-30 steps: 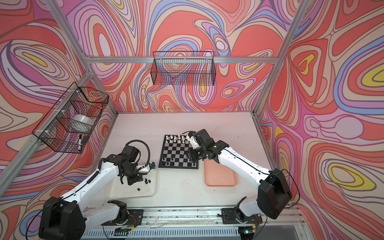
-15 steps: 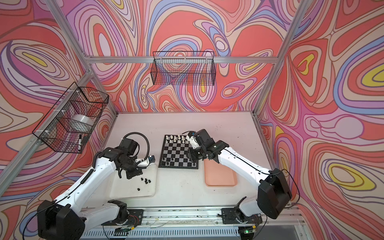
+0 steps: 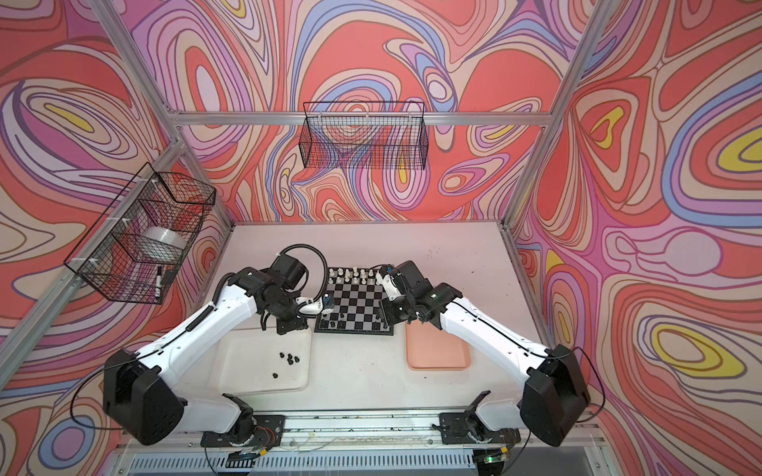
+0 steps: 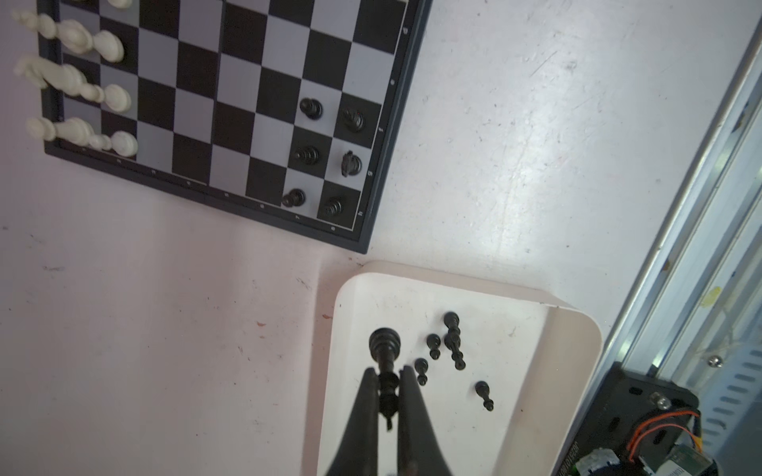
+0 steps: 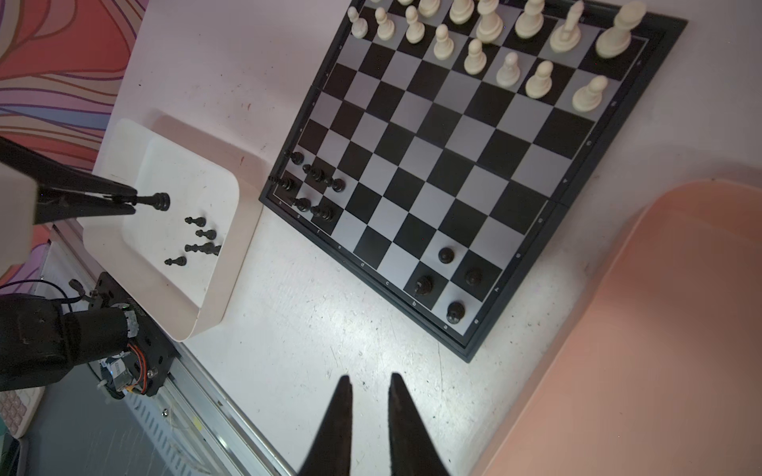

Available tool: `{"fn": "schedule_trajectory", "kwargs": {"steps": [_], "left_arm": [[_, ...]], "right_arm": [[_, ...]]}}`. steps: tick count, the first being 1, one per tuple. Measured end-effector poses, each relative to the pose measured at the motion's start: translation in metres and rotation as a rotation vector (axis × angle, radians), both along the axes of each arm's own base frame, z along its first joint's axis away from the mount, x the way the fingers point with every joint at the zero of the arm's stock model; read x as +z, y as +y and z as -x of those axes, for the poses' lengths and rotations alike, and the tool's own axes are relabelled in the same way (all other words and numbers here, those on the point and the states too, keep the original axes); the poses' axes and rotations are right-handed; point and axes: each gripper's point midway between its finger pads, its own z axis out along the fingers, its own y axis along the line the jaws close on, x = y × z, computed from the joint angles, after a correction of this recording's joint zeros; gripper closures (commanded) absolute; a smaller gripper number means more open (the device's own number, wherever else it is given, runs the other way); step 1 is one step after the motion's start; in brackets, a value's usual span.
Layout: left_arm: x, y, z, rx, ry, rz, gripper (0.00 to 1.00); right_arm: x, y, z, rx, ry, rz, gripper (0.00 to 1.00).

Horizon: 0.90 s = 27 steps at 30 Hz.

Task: Set up the chess pieces on the board
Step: 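Lift the black piece out of the white tray with the left gripper, then carry the black piece over the board while the right gripper moves over the pink tray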

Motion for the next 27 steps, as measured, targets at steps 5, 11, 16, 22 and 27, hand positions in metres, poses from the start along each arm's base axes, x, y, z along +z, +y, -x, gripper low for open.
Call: {"fn": "schedule_trajectory", "kwargs": {"steps": [5, 11, 16, 22, 27], "left_arm": [[-0.002, -0.030, -0.012, -0.050, 0.002, 0.008, 0.95], [-0.014, -0.064, -0.016, -0.097, 0.022, 0.017, 0.95], [-0.028, -0.082, -0.016, -0.117, 0.048, 0.008, 0.95], [-0.035, -0.098, -0.024, -0.118, 0.054, 0.017, 0.95], [-0.041, -0.102, -0.028, -0.115, 0.060, 0.013, 0.95]], "right_arm": [[0.005, -0.011, 0.008, -0.027, 0.000, 0.014, 0.83], [0.010, -0.025, 0.016, -0.063, -0.006, 0.036, 0.83], [0.019, -0.039, 0.024, -0.096, -0.026, 0.043, 0.83], [0.022, -0.050, 0.032, -0.120, -0.034, 0.055, 0.83], [0.015, -0.055, 0.036, -0.129, -0.018, 0.077, 0.83]]}}
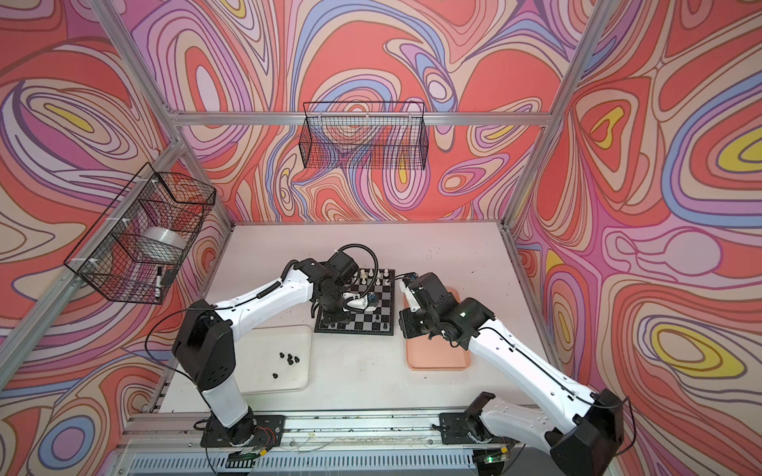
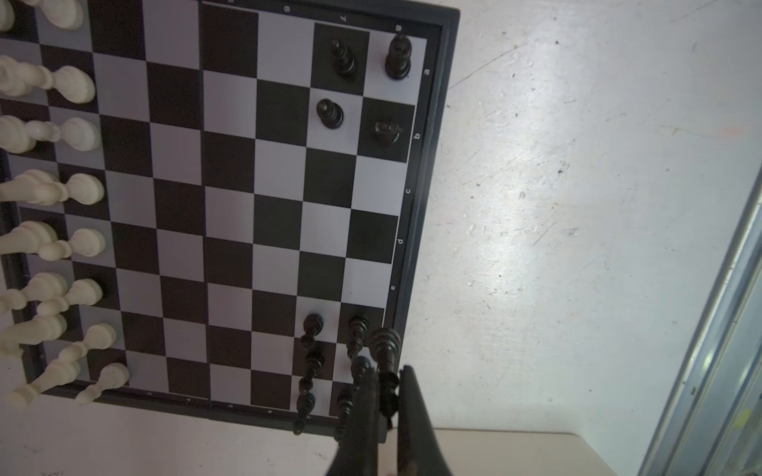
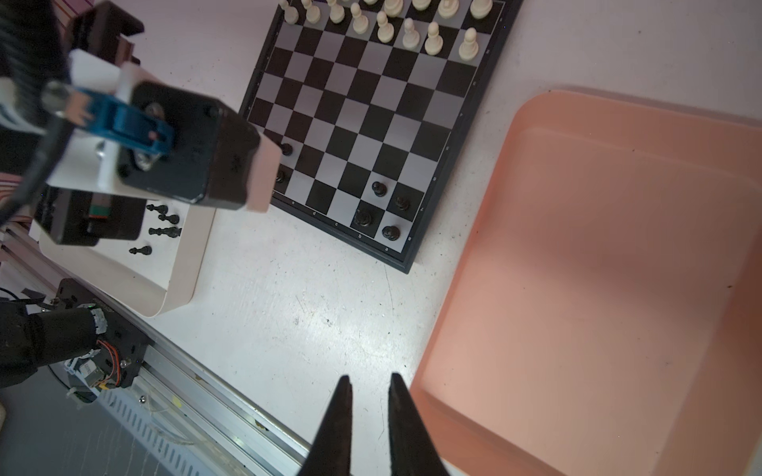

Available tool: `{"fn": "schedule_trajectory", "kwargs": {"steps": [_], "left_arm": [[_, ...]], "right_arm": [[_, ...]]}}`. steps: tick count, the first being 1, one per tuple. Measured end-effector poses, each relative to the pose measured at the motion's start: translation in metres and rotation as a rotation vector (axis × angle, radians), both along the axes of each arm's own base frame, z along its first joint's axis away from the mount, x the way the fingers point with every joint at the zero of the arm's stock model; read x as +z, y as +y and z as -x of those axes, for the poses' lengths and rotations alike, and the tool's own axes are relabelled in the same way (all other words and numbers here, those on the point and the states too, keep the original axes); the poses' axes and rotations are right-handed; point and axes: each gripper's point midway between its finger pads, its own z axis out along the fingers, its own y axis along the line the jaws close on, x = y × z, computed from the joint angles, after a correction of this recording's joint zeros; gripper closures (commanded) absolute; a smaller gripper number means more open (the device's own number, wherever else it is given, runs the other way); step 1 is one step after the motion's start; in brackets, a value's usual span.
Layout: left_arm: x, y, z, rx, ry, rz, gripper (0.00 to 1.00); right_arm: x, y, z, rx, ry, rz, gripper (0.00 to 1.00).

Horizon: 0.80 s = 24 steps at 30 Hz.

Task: Set up the chess pieces on the board
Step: 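Carry the black piece over the board while the right gripper moves over the pink tray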

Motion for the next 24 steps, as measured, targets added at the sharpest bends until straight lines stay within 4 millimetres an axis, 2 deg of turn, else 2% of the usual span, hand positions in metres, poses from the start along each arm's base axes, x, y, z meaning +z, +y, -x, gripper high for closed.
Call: {"fn": "schedule_trajectory", "kwargs": {"steps": [12, 19, 24], "left_arm": [[-0.013, -0.005, -0.006, 0.022, 0.004, -0.012, 0.96], [-0.029, -0.003, -0.009, 0.029, 0.016, -0.046, 0.97], [-0.031, -0.003, -0.010, 0.034, 0.019, -0.051, 0.97]], "right_arm": [[-0.006, -0.005, 0.004, -0.005, 0.007, 0.014, 0.83], [-0.008, -0.005, 0.004, -0.005, 0.011, 0.017, 0.83], [-0.012, -0.006, 0.006, -0.005, 0.019, 0.023, 0.83]]}}
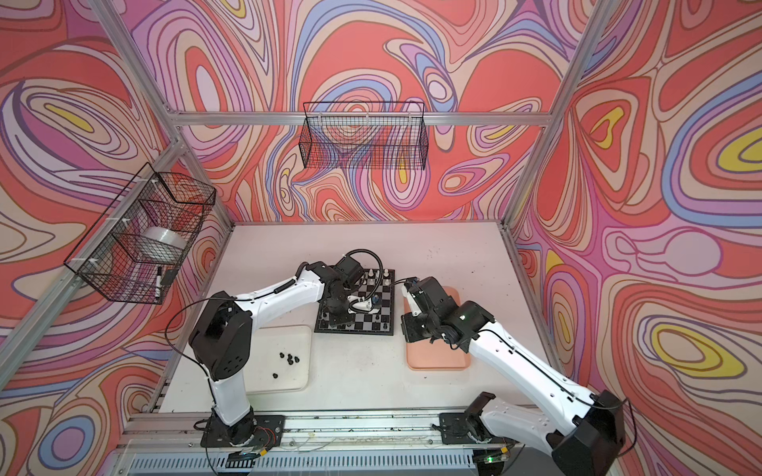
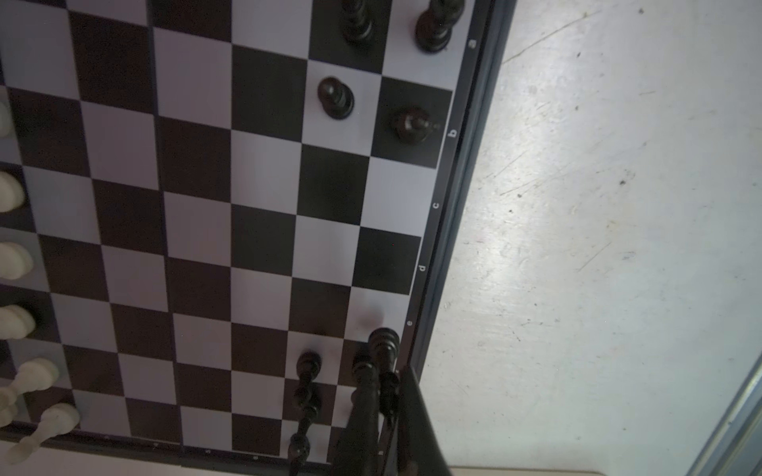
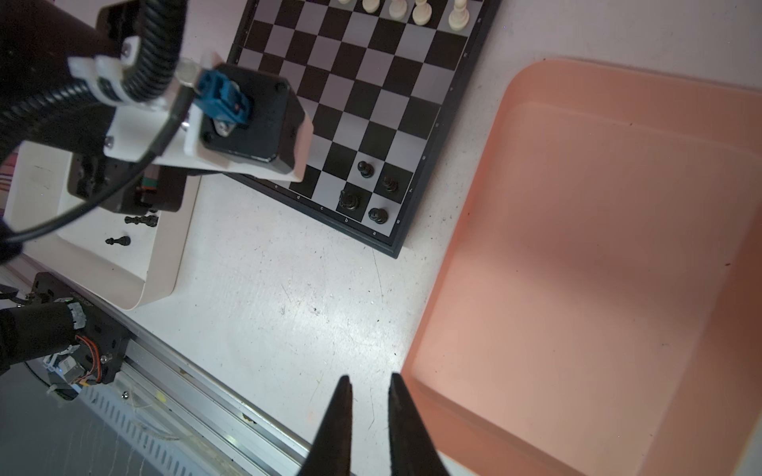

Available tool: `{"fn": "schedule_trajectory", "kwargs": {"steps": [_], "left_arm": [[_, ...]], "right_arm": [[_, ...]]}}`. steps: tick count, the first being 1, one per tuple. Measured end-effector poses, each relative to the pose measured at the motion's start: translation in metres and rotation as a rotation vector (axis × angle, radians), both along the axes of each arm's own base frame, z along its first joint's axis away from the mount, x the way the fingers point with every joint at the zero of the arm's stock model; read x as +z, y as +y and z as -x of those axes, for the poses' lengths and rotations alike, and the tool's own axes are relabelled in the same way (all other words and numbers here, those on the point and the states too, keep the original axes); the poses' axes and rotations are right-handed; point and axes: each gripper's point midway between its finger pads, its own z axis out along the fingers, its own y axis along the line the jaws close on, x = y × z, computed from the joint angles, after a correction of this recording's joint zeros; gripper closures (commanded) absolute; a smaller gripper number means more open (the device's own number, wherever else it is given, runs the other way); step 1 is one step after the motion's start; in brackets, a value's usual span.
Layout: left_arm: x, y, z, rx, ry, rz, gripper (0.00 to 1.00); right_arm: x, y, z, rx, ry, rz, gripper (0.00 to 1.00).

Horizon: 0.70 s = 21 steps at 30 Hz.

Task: Set up the chess pieces on the board
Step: 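Carry the black piece over the board while the right gripper moves over the pink tray, then lower the black piece onto an edge square beside the black pieces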

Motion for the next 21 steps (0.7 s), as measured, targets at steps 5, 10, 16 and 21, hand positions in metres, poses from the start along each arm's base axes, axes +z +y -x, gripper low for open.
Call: {"fn": "schedule_trajectory", "kwargs": {"steps": [5, 10, 16, 21], "left_arm": [[-0.0003, -0.0003, -0.0008, 0.004, -0.002, 0.001, 0.97], [-0.0028, -0.0001, -0.0009, 0.004, 0.002, -0.005, 0.96], [-0.0032, -0.0025, -0.0042, 0.005, -0.010, 0.004, 0.96], [-0.0036, -0.0032, -0.0049, 0.008, -0.012, 0.006, 0.95]], "right_arm": [[-0.0012, 0.0000, 0.0001, 0.001, 0.001, 0.000, 0.83], [-0.0008, 0.0004, -0.0005, 0.001, -0.002, -0.001, 0.83], [-0.0008, 0.0005, -0.0007, 0.001, -0.002, -0.001, 0.83], [-0.0010, 0.0006, -0.0007, 0.001, -0.002, -0.001, 0.83]]}}
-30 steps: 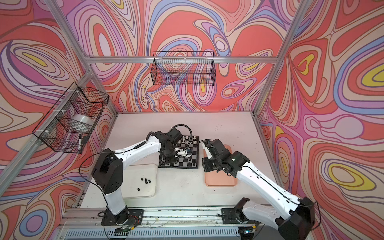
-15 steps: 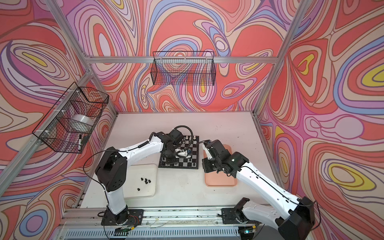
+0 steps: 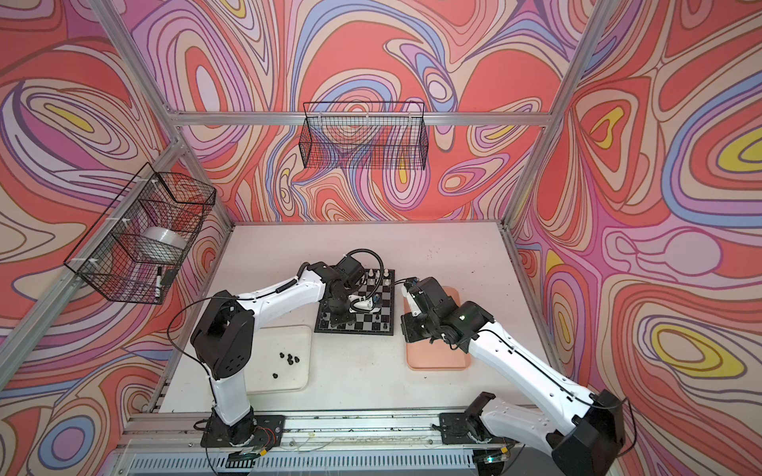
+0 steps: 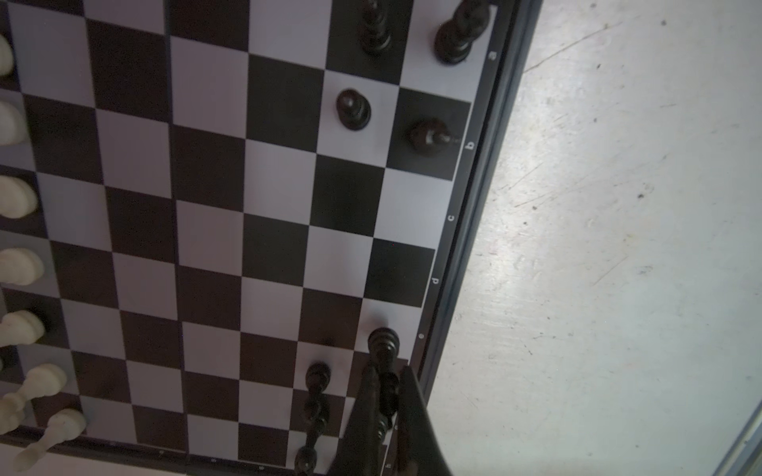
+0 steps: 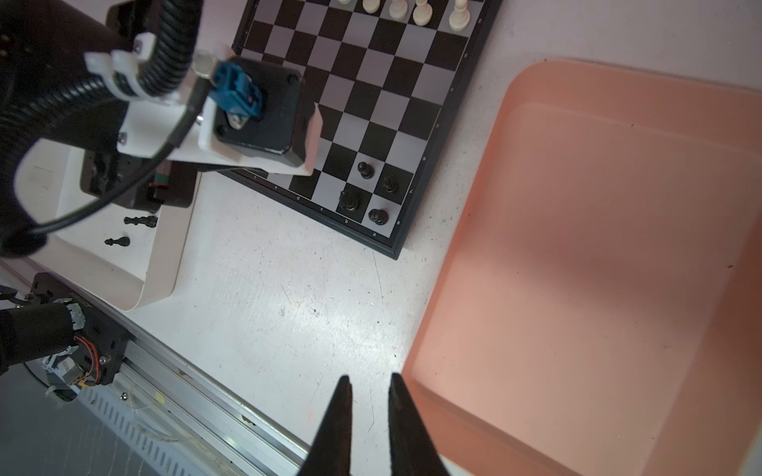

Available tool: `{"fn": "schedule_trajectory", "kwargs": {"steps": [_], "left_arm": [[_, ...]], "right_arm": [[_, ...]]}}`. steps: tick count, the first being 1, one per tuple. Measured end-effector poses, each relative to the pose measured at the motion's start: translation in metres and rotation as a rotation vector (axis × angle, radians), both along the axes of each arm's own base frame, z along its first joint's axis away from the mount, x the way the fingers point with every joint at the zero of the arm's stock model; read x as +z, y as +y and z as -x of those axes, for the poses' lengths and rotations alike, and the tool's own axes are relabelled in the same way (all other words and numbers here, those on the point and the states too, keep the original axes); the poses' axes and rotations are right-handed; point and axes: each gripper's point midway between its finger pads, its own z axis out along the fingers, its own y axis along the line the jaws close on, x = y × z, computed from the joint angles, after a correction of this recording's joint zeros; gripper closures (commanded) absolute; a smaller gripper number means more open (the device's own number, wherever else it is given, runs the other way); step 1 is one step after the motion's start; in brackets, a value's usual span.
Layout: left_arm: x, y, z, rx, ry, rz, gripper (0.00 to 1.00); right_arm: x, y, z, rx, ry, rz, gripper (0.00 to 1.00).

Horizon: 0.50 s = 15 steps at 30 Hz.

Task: Set up the chess pieces on the board
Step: 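Lower the black piece onto an edge square beside the black pieces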

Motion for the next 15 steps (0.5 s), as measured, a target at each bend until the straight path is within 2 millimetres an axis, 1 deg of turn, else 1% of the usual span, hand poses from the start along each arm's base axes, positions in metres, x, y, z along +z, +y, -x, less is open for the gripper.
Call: {"fn": "schedule_trajectory", "kwargs": {"steps": [15], "left_arm": [[-0.0043, -0.0009, -0.0009, 0.003, 0.004, -0.002, 0.95]], "right_arm": [[-0.0040, -0.0005, 0.0005, 0.002, 0.006, 0.007, 0.83]]}}
